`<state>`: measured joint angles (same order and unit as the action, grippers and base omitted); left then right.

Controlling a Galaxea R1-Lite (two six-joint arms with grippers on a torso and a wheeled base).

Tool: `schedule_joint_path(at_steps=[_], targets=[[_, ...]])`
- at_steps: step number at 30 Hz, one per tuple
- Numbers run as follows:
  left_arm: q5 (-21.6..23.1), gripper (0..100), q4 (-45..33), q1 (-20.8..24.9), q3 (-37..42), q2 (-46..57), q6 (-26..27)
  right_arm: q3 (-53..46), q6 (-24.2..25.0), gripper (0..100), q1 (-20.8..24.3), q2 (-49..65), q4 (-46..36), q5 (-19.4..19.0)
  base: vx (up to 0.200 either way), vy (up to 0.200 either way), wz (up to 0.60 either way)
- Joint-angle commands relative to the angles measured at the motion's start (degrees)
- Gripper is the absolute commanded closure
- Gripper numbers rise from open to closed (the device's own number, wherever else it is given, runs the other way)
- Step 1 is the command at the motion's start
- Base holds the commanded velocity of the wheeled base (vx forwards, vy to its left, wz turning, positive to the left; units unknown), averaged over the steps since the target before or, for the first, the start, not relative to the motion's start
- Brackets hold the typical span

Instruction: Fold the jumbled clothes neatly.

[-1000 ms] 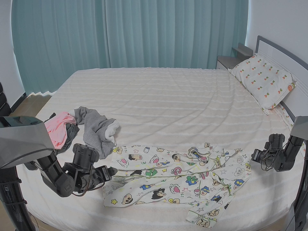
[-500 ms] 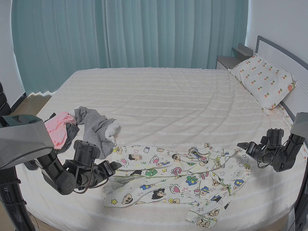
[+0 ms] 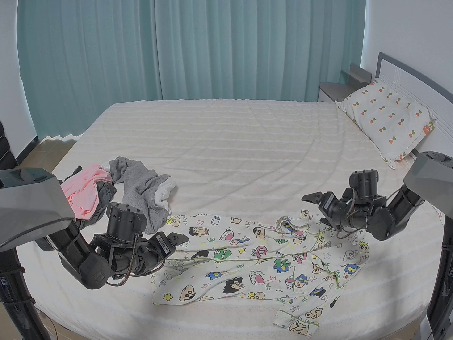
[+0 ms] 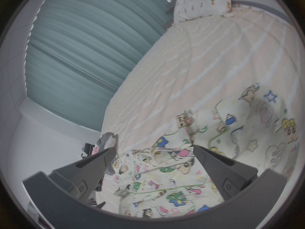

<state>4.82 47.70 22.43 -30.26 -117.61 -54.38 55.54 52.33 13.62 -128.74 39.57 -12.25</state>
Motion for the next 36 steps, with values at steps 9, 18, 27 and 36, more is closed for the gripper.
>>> schedule_joint_path(at_steps=[9, 18, 27, 36], targets=[[1.16, 0, 10.48, 0.42, 5.82, -1.74, -0.73, 15.48, 4.18, 0, 4.22, -9.60, -13.99, 1.27, 0.000, 0.000, 0.00], [0.90, 0, 11.36, 0.42, 5.82, -3.50, -0.73, 18.20, 4.18, 0, 4.40, -13.02, -15.49, 2.41, 0.000, 0.000, 0.00], [0.72, 0, 11.36, 0.42, 6.00, -4.11, -0.46, 29.45, 4.27, 0, 4.49, -17.77, -24.28, 2.50, 0.000, 0.000, 0.00], [0.55, 0, 11.36, 0.42, 6.00, -4.55, -0.37, 41.05, 4.36, 0, 0.71, -21.81, -20.32, 11.81, 0.000, 0.000, 0.00]])
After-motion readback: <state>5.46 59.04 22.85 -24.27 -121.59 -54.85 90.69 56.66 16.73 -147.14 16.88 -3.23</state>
